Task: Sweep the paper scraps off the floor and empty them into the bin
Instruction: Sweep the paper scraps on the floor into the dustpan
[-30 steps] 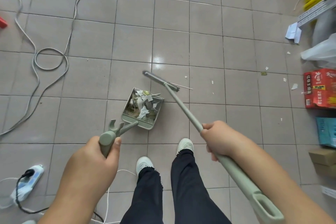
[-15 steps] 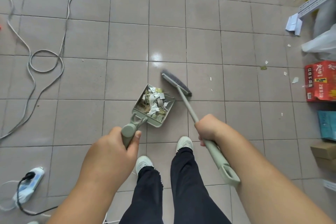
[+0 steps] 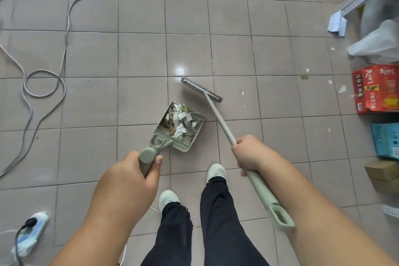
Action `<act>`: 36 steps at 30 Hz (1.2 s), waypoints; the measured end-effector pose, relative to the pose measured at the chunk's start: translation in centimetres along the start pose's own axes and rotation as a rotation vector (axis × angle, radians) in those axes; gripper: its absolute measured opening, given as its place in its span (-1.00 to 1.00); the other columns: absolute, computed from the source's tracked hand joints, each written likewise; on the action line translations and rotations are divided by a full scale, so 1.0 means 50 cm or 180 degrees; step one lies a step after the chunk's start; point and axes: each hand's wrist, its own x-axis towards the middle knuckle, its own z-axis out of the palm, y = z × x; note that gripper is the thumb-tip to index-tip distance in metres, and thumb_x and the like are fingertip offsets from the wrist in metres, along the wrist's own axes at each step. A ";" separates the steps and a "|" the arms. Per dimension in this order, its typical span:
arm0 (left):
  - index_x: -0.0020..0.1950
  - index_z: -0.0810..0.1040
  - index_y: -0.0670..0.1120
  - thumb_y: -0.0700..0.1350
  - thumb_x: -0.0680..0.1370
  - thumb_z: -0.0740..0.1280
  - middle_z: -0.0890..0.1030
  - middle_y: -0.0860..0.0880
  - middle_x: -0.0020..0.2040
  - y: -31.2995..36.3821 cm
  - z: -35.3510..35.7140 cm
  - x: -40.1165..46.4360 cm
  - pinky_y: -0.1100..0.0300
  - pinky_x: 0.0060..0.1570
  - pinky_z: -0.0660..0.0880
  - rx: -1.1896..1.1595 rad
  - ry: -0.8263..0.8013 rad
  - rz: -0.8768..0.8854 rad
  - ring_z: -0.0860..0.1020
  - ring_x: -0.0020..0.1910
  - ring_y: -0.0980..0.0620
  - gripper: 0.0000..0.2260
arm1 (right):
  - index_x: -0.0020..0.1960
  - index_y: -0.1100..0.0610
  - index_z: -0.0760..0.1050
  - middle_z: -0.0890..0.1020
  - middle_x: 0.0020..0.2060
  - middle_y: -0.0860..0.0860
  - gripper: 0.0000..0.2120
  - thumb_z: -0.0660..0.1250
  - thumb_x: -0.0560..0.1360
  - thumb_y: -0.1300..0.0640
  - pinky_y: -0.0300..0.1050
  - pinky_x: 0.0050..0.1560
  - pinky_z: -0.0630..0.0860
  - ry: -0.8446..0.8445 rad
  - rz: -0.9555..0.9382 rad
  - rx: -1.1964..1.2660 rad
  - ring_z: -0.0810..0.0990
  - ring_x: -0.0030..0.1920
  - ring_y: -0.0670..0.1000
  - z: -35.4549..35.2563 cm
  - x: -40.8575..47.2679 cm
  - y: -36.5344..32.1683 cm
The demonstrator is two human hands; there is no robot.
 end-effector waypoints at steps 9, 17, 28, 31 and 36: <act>-0.22 0.45 -0.14 0.13 0.51 0.22 0.53 -0.10 -0.39 0.035 0.014 0.003 0.07 -0.35 0.40 -0.0124 -0.0092 0.0043 0.45 -0.33 -0.20 -0.66 | -0.03 0.20 0.37 0.47 -0.38 0.08 -0.93 0.12 0.55 0.26 -0.27 -0.44 0.46 -0.0584 0.0083 0.0120 0.48 -0.45 0.02 0.050 -0.016 0.024; -0.24 0.44 -0.12 0.14 0.51 0.22 0.50 -0.05 -0.41 0.141 0.036 0.036 0.11 -0.41 0.31 -0.0027 -0.0199 0.0209 0.43 -0.36 -0.13 -0.67 | -0.05 0.20 0.42 0.51 -0.39 0.08 -0.90 0.13 0.53 0.23 -0.35 -0.53 0.41 -0.0492 0.0121 0.0422 0.51 -0.50 0.01 -0.042 0.004 0.093; -0.22 0.42 -0.06 0.18 0.51 0.16 0.48 -0.01 -0.40 0.400 0.140 0.094 0.11 -0.38 0.36 0.0350 -0.0455 0.0557 0.44 -0.35 -0.10 -0.67 | -0.11 0.19 0.41 0.50 -0.44 0.07 -0.88 0.12 0.54 0.23 -0.34 -0.53 0.42 -0.0366 0.0274 0.0675 0.49 -0.54 -0.01 -0.248 0.047 0.231; -0.14 0.45 -0.07 0.18 0.52 0.15 0.46 0.01 -0.39 0.451 0.162 0.110 0.11 -0.34 0.38 0.0526 -0.0395 0.0623 0.42 -0.32 -0.12 -0.67 | -0.12 0.20 0.41 0.50 -0.45 0.07 -0.87 0.11 0.55 0.23 -0.31 -0.49 0.45 -0.0303 0.0243 0.0622 0.49 -0.53 -0.01 -0.308 0.056 0.256; -0.12 0.45 -0.09 0.18 0.53 0.13 0.48 -0.01 -0.38 0.491 0.171 0.134 0.10 -0.35 0.40 0.0680 -0.0451 0.0651 0.43 -0.33 -0.13 -0.66 | -0.02 0.25 0.47 0.48 -0.39 0.07 -0.79 0.06 0.56 0.28 -0.23 -0.43 0.51 -0.0121 0.0282 0.0718 0.53 -0.54 0.05 -0.398 0.042 0.274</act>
